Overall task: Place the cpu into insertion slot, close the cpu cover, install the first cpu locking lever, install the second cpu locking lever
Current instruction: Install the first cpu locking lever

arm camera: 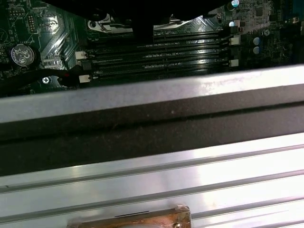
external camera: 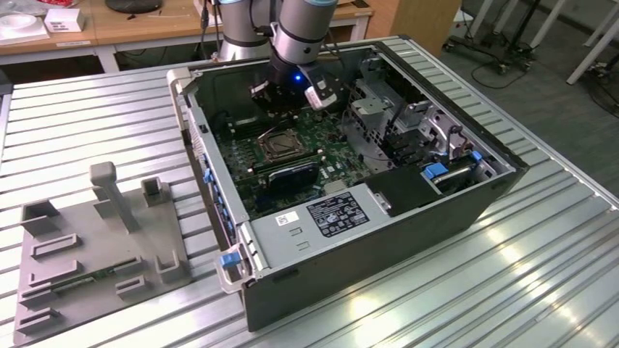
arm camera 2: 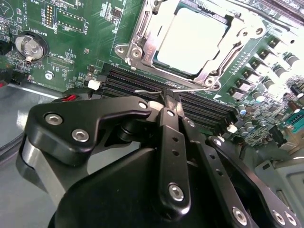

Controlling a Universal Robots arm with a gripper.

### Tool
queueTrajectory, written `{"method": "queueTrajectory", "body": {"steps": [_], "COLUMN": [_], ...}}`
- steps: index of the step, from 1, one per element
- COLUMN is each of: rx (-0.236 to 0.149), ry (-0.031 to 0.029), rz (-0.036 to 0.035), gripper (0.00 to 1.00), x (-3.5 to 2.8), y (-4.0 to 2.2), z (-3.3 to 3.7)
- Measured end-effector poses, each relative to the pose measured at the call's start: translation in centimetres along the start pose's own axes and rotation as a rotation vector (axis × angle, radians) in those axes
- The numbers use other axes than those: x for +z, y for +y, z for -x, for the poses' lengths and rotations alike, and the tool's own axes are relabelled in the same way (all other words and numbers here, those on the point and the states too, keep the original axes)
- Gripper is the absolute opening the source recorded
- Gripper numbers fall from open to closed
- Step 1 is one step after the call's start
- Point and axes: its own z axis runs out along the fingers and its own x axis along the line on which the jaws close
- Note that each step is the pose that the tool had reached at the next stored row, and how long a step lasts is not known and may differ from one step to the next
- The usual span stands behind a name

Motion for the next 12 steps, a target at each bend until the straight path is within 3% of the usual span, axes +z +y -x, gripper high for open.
{"method": "queueTrajectory", "body": {"steps": [12], "rx": [0.000], "ry": [0.0000], "rz": [0.0001], "gripper": [0.11], "x": [0.08], "y": [0.25], "z": [-0.29]}}
